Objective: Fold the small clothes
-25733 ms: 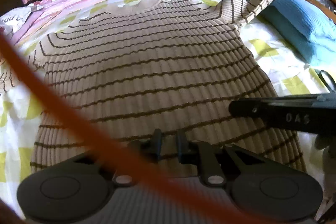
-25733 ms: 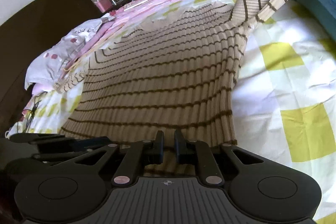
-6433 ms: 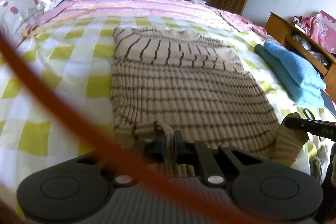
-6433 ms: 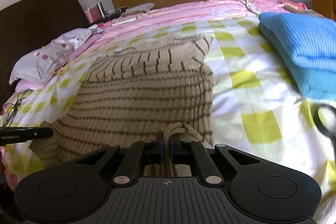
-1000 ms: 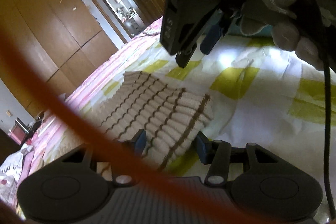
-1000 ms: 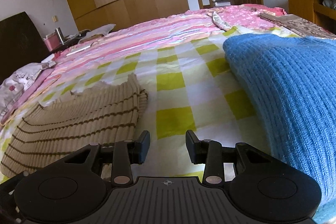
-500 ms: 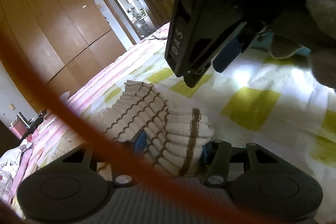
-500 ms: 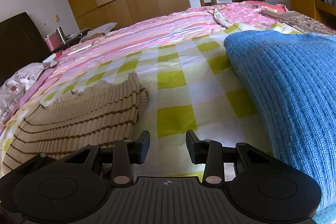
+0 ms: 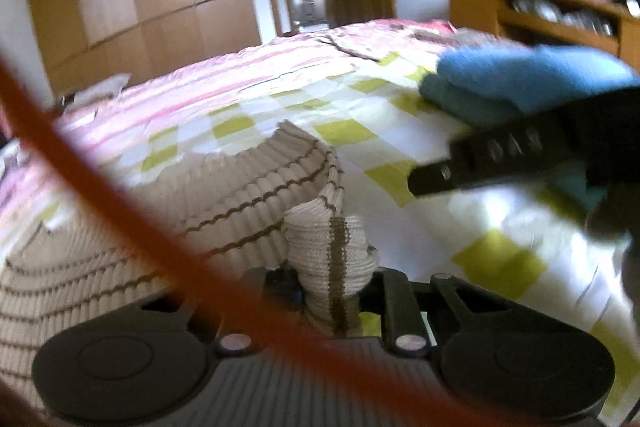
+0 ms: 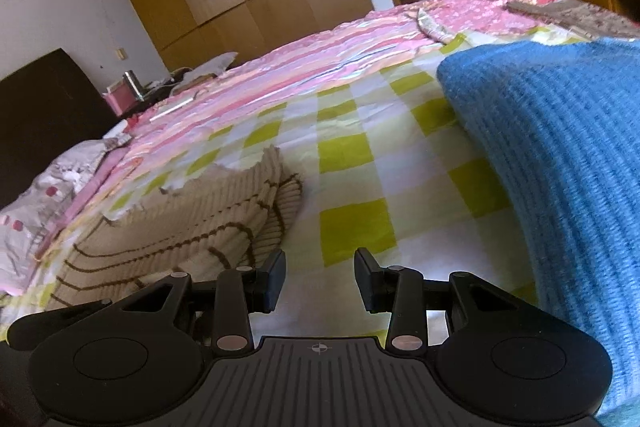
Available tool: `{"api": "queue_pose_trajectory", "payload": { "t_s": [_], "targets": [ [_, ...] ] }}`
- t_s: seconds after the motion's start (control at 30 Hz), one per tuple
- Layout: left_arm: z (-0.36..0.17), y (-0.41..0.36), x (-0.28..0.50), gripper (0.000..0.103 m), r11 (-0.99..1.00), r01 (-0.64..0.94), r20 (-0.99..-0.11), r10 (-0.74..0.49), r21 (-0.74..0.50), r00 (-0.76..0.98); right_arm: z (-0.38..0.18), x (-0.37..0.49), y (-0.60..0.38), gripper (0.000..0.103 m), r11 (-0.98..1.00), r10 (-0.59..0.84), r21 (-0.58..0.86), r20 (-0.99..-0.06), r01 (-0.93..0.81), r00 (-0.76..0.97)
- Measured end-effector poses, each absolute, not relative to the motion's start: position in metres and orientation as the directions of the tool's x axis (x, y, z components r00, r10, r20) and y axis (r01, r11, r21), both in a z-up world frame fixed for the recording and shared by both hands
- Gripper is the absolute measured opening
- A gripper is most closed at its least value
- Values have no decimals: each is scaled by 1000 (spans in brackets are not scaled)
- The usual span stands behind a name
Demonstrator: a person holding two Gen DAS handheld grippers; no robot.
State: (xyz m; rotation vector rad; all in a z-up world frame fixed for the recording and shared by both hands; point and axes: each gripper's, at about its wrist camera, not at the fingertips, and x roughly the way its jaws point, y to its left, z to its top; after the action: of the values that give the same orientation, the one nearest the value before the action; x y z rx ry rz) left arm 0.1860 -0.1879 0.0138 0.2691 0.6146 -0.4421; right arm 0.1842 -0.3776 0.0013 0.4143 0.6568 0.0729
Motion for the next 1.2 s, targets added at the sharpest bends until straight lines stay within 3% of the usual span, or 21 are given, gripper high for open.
{"api": "queue_pose_trajectory", "payload": {
  "t_s": [0.2,0.43,0.57,0.83,1.0,1.1,1.17,1.2],
  "targets": [
    [14,-177,178,24,867,491,-592,-355,81,724,1,202,-374,46,846,307,532,-558,48,771],
    [11,-166,176,23,856,512,-580,-384,67,718,-9,247,-354,59,800,365,595,-592,83,719],
    [8,-163,173,23,845,531,-578,-401,66,710,-19,263,-348,61,806,338,578,-623,124,706],
    [6,-164,171,23,839,542,-580,-422,41,697,-32,270,-365,66,672,425,727,-533,140,732],
    [8,-166,167,23,840,542,-583,-420,42,696,-34,281,-360,66,667,439,734,-524,126,730],
    [9,-168,169,23,840,541,-586,-418,42,694,-31,286,-352,59,707,415,697,-547,121,727],
    [10,-168,173,23,841,540,-590,-418,36,691,-31,287,-349,34,734,386,665,-576,138,720],
    [11,-168,174,23,842,538,-592,-419,30,688,-32,288,-350,30,738,383,659,-585,144,715]
  ]
}}
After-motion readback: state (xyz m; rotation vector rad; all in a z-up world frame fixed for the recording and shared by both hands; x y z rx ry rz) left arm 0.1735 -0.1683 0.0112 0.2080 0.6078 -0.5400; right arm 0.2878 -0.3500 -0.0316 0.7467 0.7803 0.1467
